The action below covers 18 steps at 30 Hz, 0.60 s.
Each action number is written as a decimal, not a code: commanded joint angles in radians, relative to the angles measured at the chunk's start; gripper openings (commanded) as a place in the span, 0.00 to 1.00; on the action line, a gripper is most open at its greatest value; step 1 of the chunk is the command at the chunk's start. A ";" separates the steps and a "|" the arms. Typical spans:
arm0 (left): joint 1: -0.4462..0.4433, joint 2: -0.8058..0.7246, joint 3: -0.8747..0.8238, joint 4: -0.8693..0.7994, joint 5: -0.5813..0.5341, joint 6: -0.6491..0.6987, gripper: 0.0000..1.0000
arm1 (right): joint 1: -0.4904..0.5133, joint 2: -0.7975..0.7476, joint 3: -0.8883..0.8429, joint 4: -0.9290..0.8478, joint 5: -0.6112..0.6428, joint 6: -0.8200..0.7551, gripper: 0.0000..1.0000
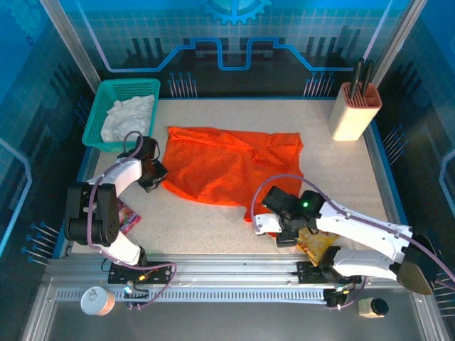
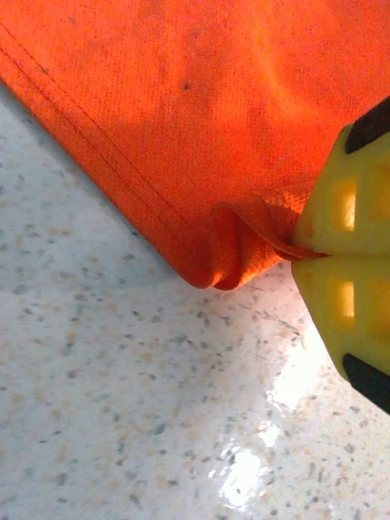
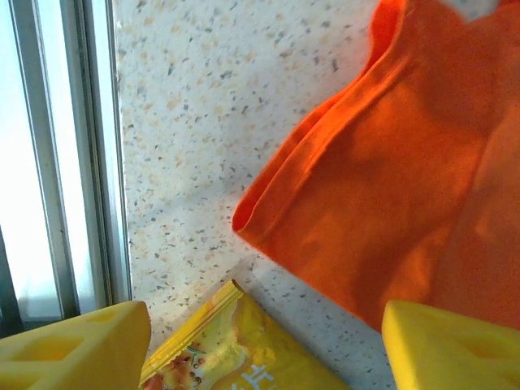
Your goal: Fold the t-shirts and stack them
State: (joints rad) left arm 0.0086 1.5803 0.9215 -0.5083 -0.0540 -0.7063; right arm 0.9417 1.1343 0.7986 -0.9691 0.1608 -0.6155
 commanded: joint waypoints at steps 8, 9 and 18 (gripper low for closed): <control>0.034 -0.001 -0.015 0.057 0.055 0.034 0.00 | 0.040 0.246 0.005 0.146 0.036 -0.024 0.67; 0.034 0.001 -0.018 0.060 0.059 0.033 0.00 | 0.042 0.265 0.005 0.154 0.034 -0.022 0.65; 0.034 -0.007 -0.018 0.060 0.068 0.034 0.00 | 0.067 0.332 -0.005 0.172 0.022 -0.021 0.54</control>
State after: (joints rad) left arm 0.0349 1.5803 0.9184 -0.4568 -0.0090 -0.6960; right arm 0.9939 1.4628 0.7986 -0.8062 0.1913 -0.6361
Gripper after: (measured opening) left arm 0.054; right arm 0.547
